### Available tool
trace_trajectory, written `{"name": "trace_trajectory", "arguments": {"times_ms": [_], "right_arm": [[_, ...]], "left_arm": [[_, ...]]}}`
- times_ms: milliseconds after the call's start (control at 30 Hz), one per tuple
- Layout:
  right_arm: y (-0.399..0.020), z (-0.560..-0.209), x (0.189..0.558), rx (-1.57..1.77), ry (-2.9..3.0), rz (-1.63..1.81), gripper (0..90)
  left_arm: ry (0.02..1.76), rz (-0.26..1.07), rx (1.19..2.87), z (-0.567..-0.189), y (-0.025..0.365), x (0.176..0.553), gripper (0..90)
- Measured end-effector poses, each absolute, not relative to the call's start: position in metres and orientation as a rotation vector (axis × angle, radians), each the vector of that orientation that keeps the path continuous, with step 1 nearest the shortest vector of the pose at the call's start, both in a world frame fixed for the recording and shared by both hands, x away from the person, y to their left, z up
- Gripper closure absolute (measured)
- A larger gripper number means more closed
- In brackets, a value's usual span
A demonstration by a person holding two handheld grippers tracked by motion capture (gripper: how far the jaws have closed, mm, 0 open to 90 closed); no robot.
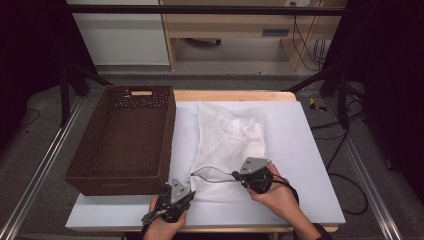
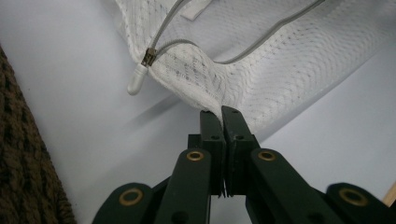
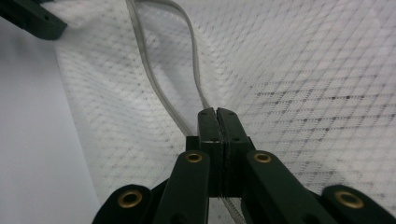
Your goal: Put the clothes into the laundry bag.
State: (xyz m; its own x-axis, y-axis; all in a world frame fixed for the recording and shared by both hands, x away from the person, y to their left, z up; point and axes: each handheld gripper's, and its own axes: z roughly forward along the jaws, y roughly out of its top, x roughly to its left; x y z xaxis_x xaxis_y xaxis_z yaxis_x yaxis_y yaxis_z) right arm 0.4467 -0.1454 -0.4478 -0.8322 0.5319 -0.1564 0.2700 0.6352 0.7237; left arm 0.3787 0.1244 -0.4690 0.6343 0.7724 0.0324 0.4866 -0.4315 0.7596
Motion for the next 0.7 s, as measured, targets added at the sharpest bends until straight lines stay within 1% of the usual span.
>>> {"name": "trace_trajectory", "arguments": {"times_ms": [167, 333, 433, 567, 700], "right_arm": [[-0.141, -0.456, 0.448, 0.625, 2.520, 0.994, 90.0], [-0.139, -0.459, 0.447, 0.617, 2.526, 0.974, 90.0], [-0.139, -0.461, 0.446, 0.607, 2.528, 0.957, 89.8], [-0.139, -0.464, 0.446, 0.611, 2.532, 0.963, 88.7], [-0.139, -0.467, 0.444, 0.599, 2.541, 0.959, 85.5]], "left_arm": [[0.993, 0.466, 2.113, -0.473, 0.125, 0.376, 88.5], [0.984, 0.480, 2.111, -0.472, 0.125, 0.374, 87.5], [0.989, 0.509, 2.087, -0.470, 0.127, 0.374, 81.4], [0.993, 0.539, 2.037, -0.466, 0.128, 0.373, 70.3], [0.976, 0.559, 2.024, -0.461, 0.127, 0.371, 65.0]]}}
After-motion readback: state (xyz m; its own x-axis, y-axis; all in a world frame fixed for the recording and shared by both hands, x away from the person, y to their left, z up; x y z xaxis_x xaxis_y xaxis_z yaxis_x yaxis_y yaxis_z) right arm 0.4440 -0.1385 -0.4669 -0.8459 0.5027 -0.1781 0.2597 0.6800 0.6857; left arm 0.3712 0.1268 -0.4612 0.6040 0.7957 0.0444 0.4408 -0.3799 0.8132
